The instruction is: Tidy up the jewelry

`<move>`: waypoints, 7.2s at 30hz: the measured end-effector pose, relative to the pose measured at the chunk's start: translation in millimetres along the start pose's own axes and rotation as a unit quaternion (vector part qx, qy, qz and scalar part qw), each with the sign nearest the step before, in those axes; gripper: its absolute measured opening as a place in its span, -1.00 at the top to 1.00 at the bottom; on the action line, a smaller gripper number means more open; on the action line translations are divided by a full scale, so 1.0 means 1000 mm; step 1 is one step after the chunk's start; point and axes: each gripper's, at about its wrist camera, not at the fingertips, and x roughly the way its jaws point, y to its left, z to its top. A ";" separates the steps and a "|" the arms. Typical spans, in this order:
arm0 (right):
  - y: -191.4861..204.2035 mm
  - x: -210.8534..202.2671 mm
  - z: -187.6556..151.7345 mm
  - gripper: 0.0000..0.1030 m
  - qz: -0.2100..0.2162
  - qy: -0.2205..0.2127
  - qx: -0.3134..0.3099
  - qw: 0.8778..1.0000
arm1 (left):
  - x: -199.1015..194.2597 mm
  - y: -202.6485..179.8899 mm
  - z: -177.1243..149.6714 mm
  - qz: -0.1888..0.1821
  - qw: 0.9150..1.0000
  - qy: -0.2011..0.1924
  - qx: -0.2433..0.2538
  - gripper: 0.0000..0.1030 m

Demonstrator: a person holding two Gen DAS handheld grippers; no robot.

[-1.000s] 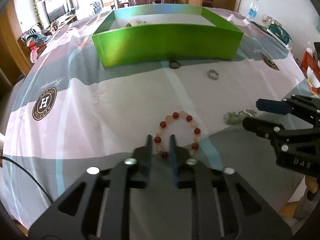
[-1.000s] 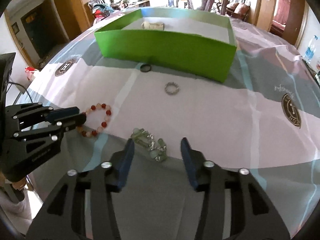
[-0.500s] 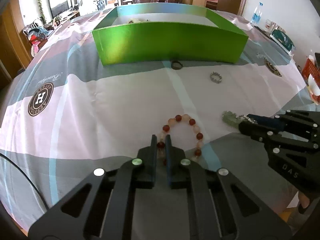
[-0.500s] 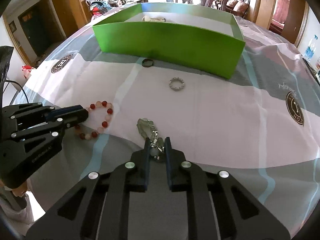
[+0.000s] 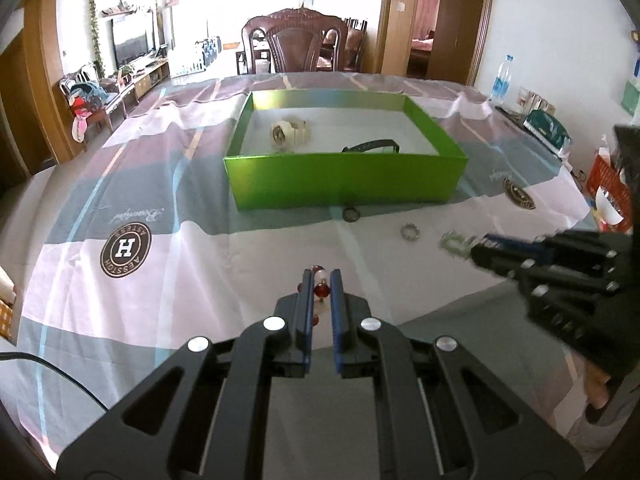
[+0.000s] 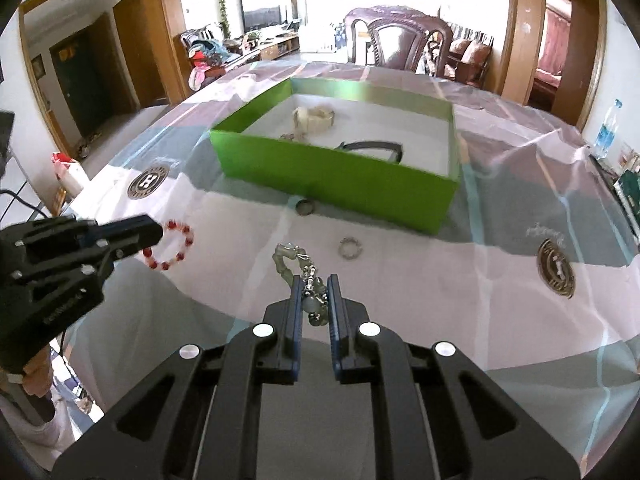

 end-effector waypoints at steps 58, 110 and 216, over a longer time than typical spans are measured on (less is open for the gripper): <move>-0.028 0.101 0.029 0.22 -0.042 0.075 0.012 0.996 | 0.113 -0.006 0.043 0.039 0.996 0.065 0.044 -0.07; -0.047 0.081 0.002 0.04 -0.034 0.033 0.029 0.998 | 0.152 -0.040 0.050 0.016 0.996 0.089 0.004 0.10; -0.025 0.067 -0.009 0.65 -0.028 0.049 0.019 0.998 | 0.084 -0.019 -0.012 0.030 0.998 0.046 0.017 0.64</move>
